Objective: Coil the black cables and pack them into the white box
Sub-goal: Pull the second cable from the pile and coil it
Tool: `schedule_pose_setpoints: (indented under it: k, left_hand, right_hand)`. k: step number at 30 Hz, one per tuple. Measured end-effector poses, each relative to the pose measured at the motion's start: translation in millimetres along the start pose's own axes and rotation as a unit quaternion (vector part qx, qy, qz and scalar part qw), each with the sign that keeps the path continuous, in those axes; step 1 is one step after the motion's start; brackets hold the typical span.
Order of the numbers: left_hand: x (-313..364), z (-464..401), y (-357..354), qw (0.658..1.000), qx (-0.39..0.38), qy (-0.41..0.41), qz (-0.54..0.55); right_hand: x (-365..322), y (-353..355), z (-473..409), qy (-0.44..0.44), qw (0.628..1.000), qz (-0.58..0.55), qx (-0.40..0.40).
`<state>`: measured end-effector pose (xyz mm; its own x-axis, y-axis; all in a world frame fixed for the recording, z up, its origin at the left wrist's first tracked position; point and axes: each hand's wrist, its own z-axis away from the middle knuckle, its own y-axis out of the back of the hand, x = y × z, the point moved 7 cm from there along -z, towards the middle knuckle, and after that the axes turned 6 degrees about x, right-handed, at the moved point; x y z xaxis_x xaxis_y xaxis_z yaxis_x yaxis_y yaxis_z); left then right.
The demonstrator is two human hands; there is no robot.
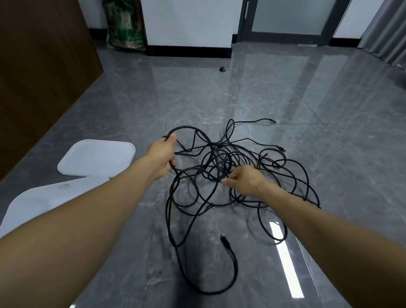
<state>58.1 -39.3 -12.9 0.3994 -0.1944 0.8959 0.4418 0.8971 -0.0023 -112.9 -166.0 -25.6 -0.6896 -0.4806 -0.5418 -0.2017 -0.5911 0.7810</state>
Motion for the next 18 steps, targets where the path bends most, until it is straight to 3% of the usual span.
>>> schedule_pose_setpoints:
  k: [5, 9, 12, 15, 18]
  left_hand:
    - [-9.1, 18.0, -26.0, 0.991, -0.062, 0.070, 0.097]
    - [-10.7, 37.7, -58.7, 0.970, -0.138, 0.118, 0.165]
    - [-7.8, 44.4, -67.6, 0.966, -0.182, 0.099, 0.158]
    - [-16.8, 34.2, -55.5, 0.980, -0.186, 0.000, -0.067]
    - [-47.4, 21.9, -37.7, 0.933, -0.191, -0.044, -0.303]
  right_hand:
    - [-30.9, -21.1, 6.5, 0.040, 0.994, -0.094, -0.040]
    - [-52.1, -23.4, 4.7, 0.100, 0.993, -0.046, 0.039]
    - [-45.2, -21.8, -0.2, 0.085, 0.992, -0.073, 0.055]
    - [-27.3, -11.8, -5.9, 0.007, 0.963, -0.260, 0.065]
    - [-5.7, 3.2, -9.3, -0.068, 0.884, -0.451, 0.097]
